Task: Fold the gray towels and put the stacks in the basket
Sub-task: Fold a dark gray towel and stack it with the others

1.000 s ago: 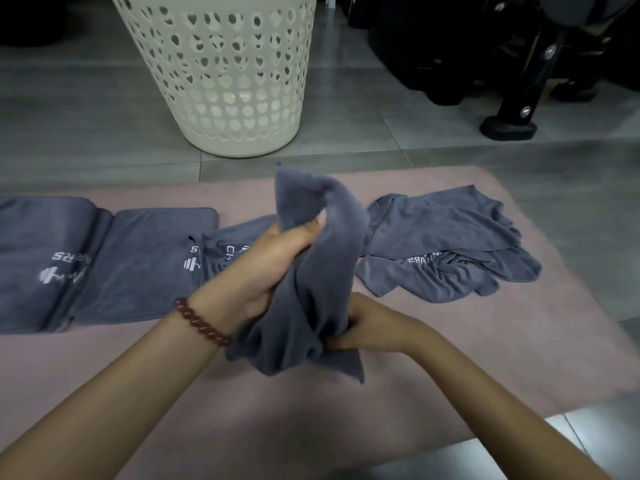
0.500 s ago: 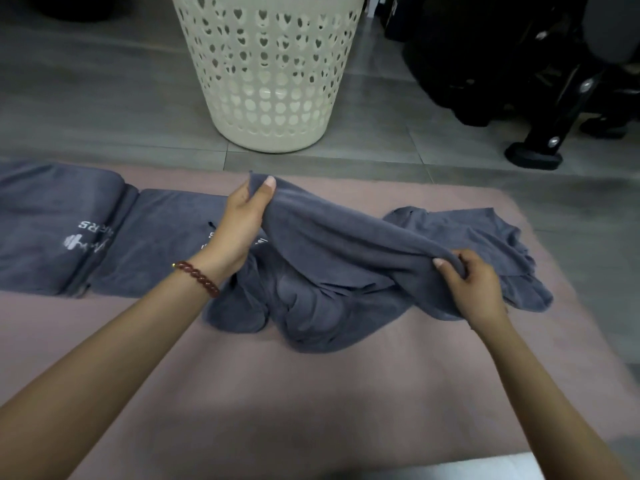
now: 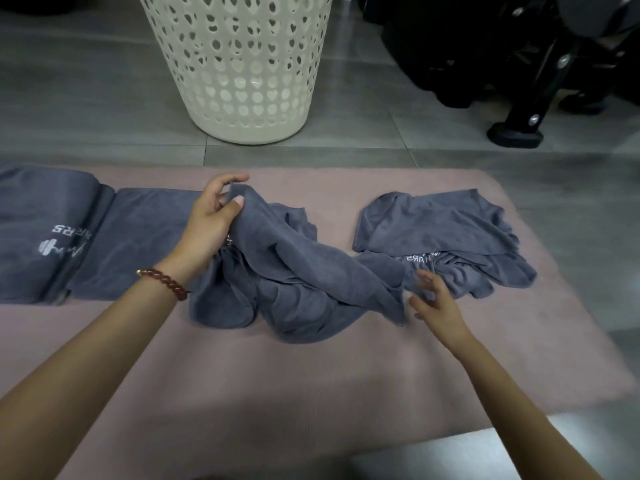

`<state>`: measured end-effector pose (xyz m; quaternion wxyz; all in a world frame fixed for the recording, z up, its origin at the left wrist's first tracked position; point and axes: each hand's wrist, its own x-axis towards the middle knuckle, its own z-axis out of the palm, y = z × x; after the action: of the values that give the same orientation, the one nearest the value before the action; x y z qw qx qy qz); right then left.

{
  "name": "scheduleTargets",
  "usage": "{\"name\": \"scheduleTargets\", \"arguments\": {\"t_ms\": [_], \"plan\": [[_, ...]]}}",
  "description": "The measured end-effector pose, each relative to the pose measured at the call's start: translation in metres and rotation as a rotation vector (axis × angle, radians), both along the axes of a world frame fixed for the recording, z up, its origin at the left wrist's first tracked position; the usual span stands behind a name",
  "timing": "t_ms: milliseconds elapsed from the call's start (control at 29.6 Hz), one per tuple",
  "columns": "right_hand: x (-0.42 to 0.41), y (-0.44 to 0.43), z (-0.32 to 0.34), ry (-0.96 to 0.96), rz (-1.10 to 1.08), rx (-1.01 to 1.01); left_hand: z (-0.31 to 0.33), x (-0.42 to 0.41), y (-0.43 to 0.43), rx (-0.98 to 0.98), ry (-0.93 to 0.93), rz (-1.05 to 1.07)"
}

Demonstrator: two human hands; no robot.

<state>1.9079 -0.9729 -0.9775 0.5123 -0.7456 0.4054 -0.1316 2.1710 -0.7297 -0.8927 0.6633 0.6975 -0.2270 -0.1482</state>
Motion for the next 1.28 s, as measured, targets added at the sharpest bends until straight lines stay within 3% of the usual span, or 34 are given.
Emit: {"name": "scheduleTargets", "arguments": {"t_ms": [135,338,473,575,676,778,812,1048,1217,1285], "plan": [[0.004,0.011,-0.010,0.047,0.203,-0.010,0.001,0.000,0.005,0.028,0.062,-0.048],[0.018,0.017,-0.034,0.227,0.301,-0.315,0.001,0.001,0.012,0.055,-0.009,-0.243],[0.010,0.018,-0.041,0.236,0.220,-0.431,-0.004,0.003,0.014,0.116,-0.220,-0.381],[0.001,0.019,-0.040,0.174,0.016,-0.377,-0.008,0.001,0.013,0.177,-0.355,-0.505],[-0.004,0.016,-0.037,0.154,0.000,-0.356,-0.019,-0.010,0.009,0.281,-0.473,-0.626],[-0.007,0.016,-0.032,0.062,0.042,-0.371,-0.049,-0.022,0.006,0.519,-0.967,-0.632],[-0.009,0.017,-0.031,0.028,0.053,-0.369,-0.059,-0.026,0.006,0.569,-1.047,-0.634],[-0.016,0.029,-0.015,-0.189,0.031,-0.318,-0.068,-0.021,0.020,0.679,-1.054,-0.718],[-0.011,0.029,-0.004,-0.296,-0.096,-0.233,-0.060,-0.021,0.014,0.651,-1.104,-0.829],[-0.008,0.026,0.001,-0.304,-0.057,-0.205,-0.060,-0.024,0.012,0.612,-1.011,-0.821]]}}
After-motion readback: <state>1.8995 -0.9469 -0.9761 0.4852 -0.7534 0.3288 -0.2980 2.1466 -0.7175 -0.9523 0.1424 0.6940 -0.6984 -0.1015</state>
